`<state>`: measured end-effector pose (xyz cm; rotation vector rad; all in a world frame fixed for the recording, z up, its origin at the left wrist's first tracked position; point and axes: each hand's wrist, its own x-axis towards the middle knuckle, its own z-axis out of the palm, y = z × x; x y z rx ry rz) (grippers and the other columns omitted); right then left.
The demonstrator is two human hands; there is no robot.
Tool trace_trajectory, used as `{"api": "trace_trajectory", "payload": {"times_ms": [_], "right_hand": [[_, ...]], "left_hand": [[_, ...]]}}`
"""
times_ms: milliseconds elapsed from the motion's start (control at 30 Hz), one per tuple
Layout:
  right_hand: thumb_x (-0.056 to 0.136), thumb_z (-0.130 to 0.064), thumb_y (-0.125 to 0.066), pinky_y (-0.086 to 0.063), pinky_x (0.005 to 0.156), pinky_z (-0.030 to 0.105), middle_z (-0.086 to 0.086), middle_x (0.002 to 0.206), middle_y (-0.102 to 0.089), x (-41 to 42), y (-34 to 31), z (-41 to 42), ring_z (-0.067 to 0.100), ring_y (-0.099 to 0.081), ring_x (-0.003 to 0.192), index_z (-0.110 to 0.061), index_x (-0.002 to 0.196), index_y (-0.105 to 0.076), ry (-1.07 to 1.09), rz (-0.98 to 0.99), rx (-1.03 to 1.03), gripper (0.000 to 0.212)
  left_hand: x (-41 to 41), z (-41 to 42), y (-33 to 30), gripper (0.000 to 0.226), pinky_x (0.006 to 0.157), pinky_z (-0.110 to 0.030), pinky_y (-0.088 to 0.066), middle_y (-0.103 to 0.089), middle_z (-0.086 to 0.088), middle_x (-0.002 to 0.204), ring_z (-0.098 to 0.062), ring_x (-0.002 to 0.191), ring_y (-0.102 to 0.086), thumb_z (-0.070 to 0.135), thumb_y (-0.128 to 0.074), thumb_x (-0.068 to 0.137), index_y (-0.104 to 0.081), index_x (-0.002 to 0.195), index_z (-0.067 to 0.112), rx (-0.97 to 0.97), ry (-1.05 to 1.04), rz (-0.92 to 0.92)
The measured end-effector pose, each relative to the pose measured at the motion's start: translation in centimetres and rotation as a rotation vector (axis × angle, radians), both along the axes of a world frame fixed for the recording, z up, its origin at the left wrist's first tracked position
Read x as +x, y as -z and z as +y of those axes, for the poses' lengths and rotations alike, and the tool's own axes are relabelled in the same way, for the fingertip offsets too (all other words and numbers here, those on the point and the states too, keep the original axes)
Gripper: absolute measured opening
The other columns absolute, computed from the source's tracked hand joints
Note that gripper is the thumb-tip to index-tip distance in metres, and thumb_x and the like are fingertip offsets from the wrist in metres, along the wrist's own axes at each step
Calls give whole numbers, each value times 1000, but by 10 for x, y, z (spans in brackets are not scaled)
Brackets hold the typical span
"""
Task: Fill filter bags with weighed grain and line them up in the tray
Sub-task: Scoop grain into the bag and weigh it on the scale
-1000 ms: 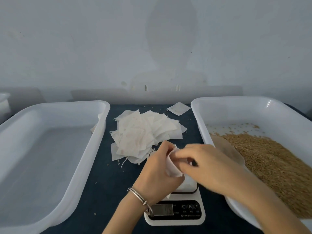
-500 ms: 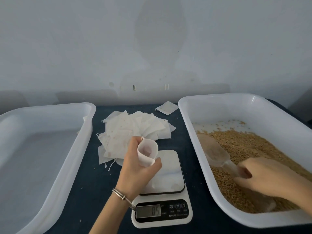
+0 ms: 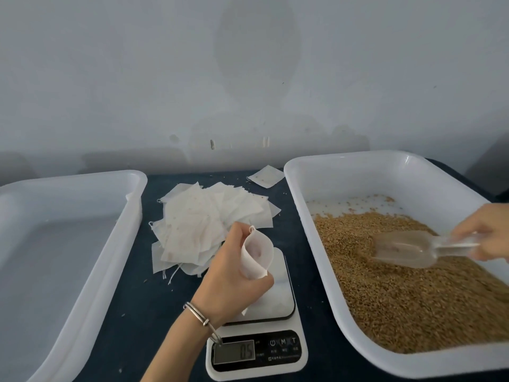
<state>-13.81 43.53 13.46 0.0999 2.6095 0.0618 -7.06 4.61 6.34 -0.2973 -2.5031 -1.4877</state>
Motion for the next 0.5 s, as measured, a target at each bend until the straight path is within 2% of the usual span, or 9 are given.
{"api": "trace_trajectory", "payload": {"times_ms": [33, 100, 200, 267, 367, 433, 467, 500], "right_hand": [[67, -24, -64, -49, 47, 19, -3, 79, -71, 4, -2, -18, 9, -66, 52, -49, 81, -68, -7, 41, -38, 28], [78, -17, -63, -42, 44, 14, -2, 74, -70, 0, 1, -43, 7, -58, 45, -42, 84, -67, -6, 67, -38, 26], [87, -15, -60, -39, 45, 13, -2, 69, -66, -2, 12, -64, 5, -51, 45, -25, 96, -68, 51, 61, -143, 15], [90, -14, -58, -37, 43, 9, -1, 70, -64, -1, 25, -74, 1, -47, 44, -14, 103, -68, 62, 69, -219, 16], [92, -20, -56, -36, 43, 9, -3, 76, -64, 3, 42, -89, 1, -48, 50, -15, 115, -62, 34, 119, -290, 24], [95, -29, -52, -47, 57, 12, -3, 91, -67, 5, 45, -96, 5, -60, 69, -18, 126, -55, 25, 133, -308, 33], [95, -36, -48, -52, 72, 16, -3, 108, -66, 8, 43, -98, 8, -64, 87, -21, 134, -48, 2, 150, -287, 42], [95, -44, -44, -50, 88, 22, -3, 126, -59, 14, 37, -99, 10, -60, 106, -24, 141, -38, -37, 178, -255, 51]], "left_hand": [[0, 1, 0, 39, 63, -19, -44, -50, 10, 83, -8, 73, -47, 22, -60, 61, -40, 94, 28, -12, -1, 2], [1, 2, 0, 39, 64, -22, -45, -50, 10, 82, -9, 73, -48, 21, -60, 61, -41, 94, 28, -16, -1, 3], [3, 5, -1, 37, 59, -14, -43, -51, 15, 81, -2, 69, -47, 20, -60, 61, -41, 91, 29, -15, 2, 11], [5, 8, -2, 37, 58, -12, -42, -50, 21, 78, -1, 67, -46, 20, -61, 60, -40, 90, 30, -23, 1, 15], [6, 10, -3, 39, 58, -9, -41, -49, 25, 74, 1, 65, -47, 15, -65, 64, -41, 91, 29, -30, 9, 16], [6, 11, -3, 42, 58, -8, -41, -49, 26, 73, 2, 65, -48, 6, -67, 67, -41, 92, 29, -30, 15, 16], [7, 11, -3, 42, 58, -8, -41, -50, 25, 74, 2, 65, -47, 6, -67, 67, -41, 92, 29, -28, 14, 17], [7, 11, -4, 41, 57, -9, -42, -50, 24, 75, 2, 65, -48, 10, -67, 66, -41, 91, 30, -23, 13, 17]]}}
